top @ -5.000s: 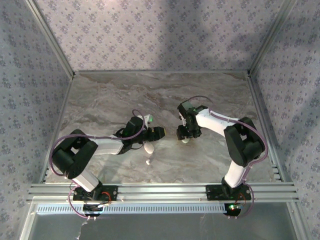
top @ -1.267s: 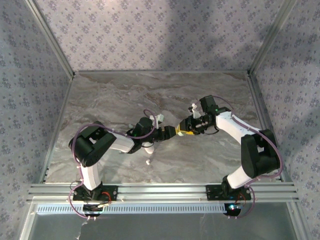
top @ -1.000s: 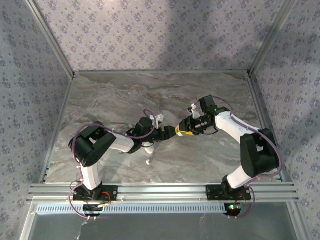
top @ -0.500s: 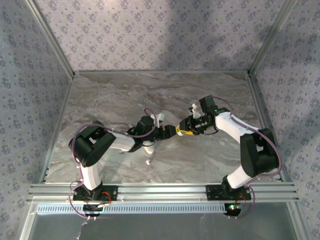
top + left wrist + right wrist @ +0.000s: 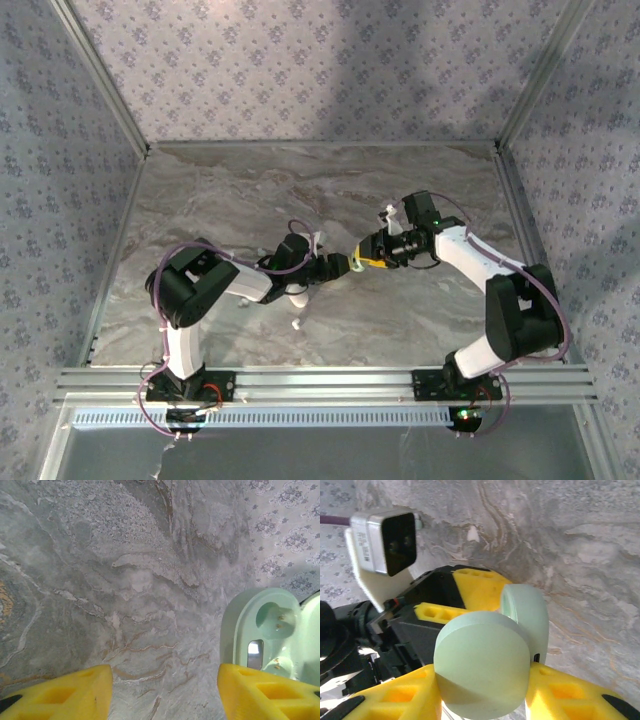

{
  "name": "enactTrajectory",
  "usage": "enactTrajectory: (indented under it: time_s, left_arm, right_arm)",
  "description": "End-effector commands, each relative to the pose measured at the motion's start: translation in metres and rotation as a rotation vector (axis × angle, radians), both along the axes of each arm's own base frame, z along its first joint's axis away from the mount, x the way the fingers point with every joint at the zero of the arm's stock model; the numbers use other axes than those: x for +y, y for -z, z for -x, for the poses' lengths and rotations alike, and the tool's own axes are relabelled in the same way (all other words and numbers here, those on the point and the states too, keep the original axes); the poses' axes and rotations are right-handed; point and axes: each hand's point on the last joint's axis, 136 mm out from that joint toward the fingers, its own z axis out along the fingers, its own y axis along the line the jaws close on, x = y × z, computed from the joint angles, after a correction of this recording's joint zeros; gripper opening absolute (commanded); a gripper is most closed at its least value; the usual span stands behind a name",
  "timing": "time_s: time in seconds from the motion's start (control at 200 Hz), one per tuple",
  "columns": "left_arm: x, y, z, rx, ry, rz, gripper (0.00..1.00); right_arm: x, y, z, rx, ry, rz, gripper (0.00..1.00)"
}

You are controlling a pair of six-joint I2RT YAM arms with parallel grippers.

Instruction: Insert the wireless bluetooth earbuds into the charging case

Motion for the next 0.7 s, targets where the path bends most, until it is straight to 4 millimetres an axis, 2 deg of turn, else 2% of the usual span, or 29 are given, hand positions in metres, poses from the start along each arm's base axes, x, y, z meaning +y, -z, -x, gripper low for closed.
enactTrajectory:
  time_s: [0.0, 0.205, 0.44, 0.695]
  left_arm:
    - [0.0, -0.002, -0.005, -0.024, -0.012, -0.005, 0.61]
    - [0.009, -0.013, -0.005, -0.036, -0.027, 0.002, 0.6]
    - [0.024, -0.023, -0.005, -0.051, -0.046, -0.029, 0.6]
    - [0.025, -0.022, -0.006, -0.034, -0.042, -0.035, 0.41]
  right_arm:
    - [0.013, -0.005, 0.017, 0.05, -0.069, -0.084, 0.42]
    - [0.009, 0.013, 0.012, 0.084, -0.056, -0.079, 0.42]
    - [0.013, 0.028, 0.007, 0.115, -0.058, -0.089, 0.42]
    - [0.021, 0.041, 0.006, 0.139, -0.07, -0.091, 0.42]
